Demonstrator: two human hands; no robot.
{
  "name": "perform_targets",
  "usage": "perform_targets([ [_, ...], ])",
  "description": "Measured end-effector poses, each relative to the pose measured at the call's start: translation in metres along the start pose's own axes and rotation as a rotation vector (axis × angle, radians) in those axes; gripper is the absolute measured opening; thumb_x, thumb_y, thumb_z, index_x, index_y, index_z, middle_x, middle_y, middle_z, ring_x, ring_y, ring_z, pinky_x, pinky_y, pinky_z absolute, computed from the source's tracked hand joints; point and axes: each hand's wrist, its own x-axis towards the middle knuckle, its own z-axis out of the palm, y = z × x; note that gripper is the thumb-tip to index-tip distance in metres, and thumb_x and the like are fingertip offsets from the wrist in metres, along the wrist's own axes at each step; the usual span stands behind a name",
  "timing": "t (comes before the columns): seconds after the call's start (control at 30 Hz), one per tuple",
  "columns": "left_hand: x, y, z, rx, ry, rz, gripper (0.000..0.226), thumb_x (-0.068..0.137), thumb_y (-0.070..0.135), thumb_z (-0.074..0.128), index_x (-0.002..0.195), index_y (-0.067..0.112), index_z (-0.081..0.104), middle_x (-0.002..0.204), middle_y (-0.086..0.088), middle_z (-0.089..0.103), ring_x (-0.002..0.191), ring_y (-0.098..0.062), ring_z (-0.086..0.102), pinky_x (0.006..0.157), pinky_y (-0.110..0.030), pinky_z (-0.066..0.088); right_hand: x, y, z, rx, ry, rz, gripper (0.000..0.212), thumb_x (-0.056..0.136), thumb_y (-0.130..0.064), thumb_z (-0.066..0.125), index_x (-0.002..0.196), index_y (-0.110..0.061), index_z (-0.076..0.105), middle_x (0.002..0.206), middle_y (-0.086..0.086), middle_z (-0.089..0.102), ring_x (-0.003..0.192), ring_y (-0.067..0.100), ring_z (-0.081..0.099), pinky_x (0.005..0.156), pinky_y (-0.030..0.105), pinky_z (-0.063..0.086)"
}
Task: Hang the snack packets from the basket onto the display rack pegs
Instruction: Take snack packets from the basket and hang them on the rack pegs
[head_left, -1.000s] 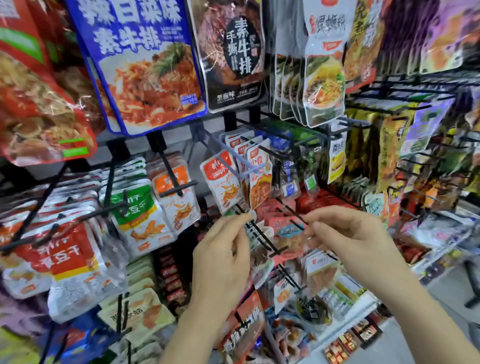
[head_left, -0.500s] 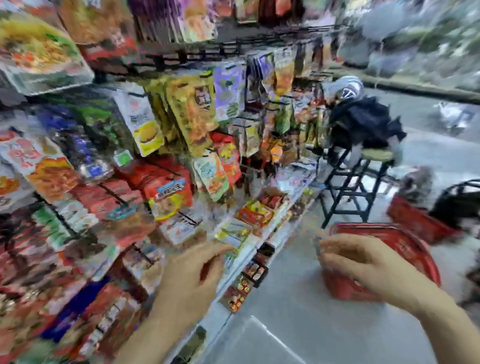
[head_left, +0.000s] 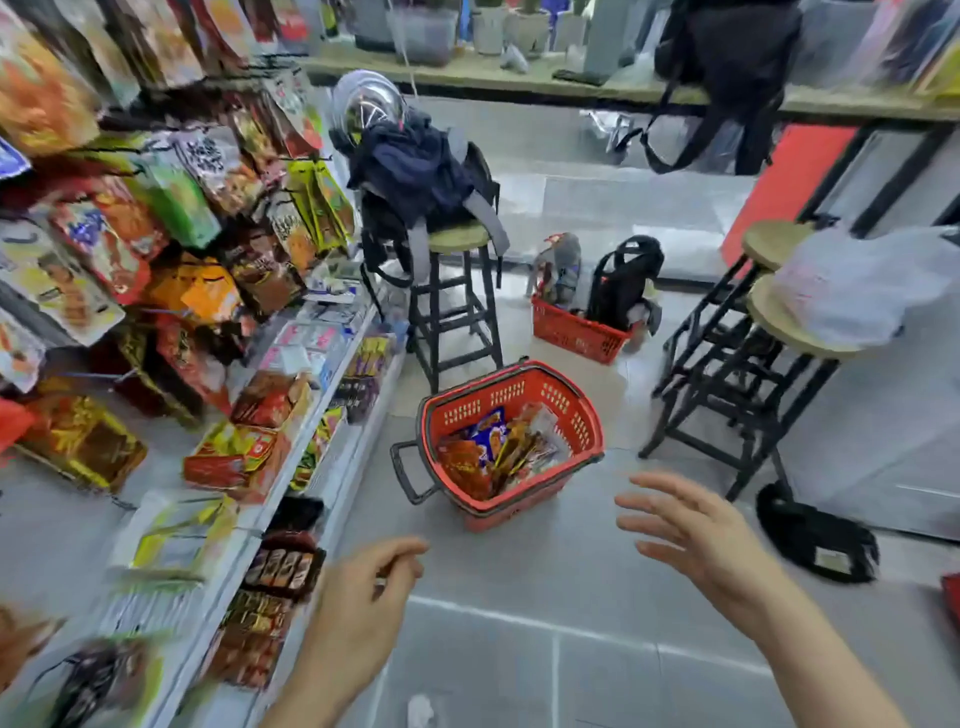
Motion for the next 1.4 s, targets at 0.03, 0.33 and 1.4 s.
perform_targets([
  [0.03,0.015,0.000,0.012,0.007,-0.029,-0.013,0.035,0.091,0.004,0.059,0.084,0.038,0.070,0.079,0.026,0.068,0.075,0.004,0.065,0.068,-0.016,0.050,0.014,0.003,-0.008,0.062,0.036,0.042,0.019,0.095,-0.012,0.056,0.110,-0.014,0.067,0.102,0.010,0.075,0.093,0.028,0.070,0.078,0.036,0.052],
  [0.33,0.198,-0.048,0.109,0.012,-0.100,-0.172,0.057,0.091,0.009,0.060,0.082,0.066,0.059,0.069,0.022,0.068,0.067,0.003,0.066,0.075,-0.028,0.055,0.202,0.027,-0.002,-0.014,0.084,0.253,0.019,0.096,-0.008,0.054,0.111,-0.009,0.066,0.103,0.012,0.074,0.086,0.024,0.069,0.076,0.035,0.051],
  [1.4,0.609,-0.381,0.385,1.042,-0.119,-0.185,0.006,0.087,0.017,0.065,0.084,0.014,0.062,0.092,-0.009,0.065,0.095,-0.033,0.064,0.076,-0.039,0.052,0.808,0.326,0.148,-1.727,-0.356,-0.976,0.040,0.092,-0.041,0.059,0.128,-0.023,0.058,0.127,0.006,0.041,0.124,0.032,0.033,0.093,0.042,0.046],
])
